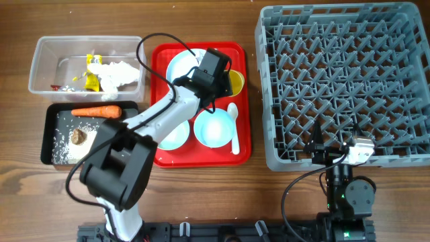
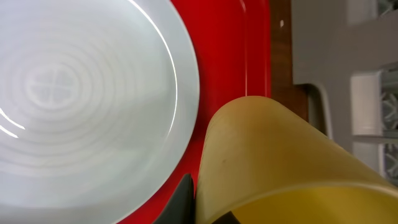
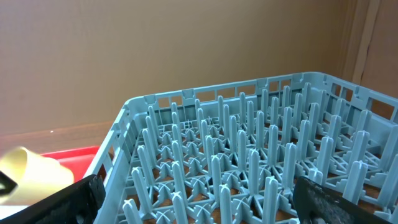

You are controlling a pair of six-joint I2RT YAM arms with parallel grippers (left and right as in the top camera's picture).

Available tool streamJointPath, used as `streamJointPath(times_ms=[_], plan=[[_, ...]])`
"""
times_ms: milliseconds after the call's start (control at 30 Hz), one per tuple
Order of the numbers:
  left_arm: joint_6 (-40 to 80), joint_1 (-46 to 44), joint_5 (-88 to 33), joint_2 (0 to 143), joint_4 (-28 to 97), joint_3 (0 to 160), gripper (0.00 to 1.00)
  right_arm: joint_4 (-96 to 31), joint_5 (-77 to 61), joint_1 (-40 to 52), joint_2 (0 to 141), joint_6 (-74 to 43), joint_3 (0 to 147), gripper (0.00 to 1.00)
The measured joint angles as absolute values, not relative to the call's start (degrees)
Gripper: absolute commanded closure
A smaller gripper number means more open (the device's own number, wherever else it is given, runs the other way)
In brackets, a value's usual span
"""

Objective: Sort waste into correct bins and load items into the dishwasher rack
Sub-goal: 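Lower the left gripper and grasp the yellow cup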

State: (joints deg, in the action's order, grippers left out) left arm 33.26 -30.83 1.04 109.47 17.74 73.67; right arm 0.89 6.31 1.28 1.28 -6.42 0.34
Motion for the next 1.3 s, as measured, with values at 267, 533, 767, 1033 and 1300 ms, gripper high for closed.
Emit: streamJointPath(times_ms=[267,533,767,1033,1300], plan=[[31.9,-22.4,-10.9,94.6,18.6,73.8,0.96,0.9,6.3,1.3,1.3,-6.4,0.3,0.0],[31.5,-4.6,-46.8,91.3,18.6,74.3,0.96,0.9,6.3,1.3,1.3,-6.4,0.3,0.0],[31.5,-1.0,-61.9,92.4,17.9,74.3,0.96,0.9,6.3,1.3,1.3,-6.4,0.3,0.0],[31.5,-1.5,-65.5,92.4,16.0,74.3,0.96,0.4,3.0,1.3,1.3,-11.6,0.3,0.0],[31.5,-1.9,-66.0,92.4,16.0,74.3,0.96,1.2,-3.7,1.3,1.6,-20.7,0.3,0.0]])
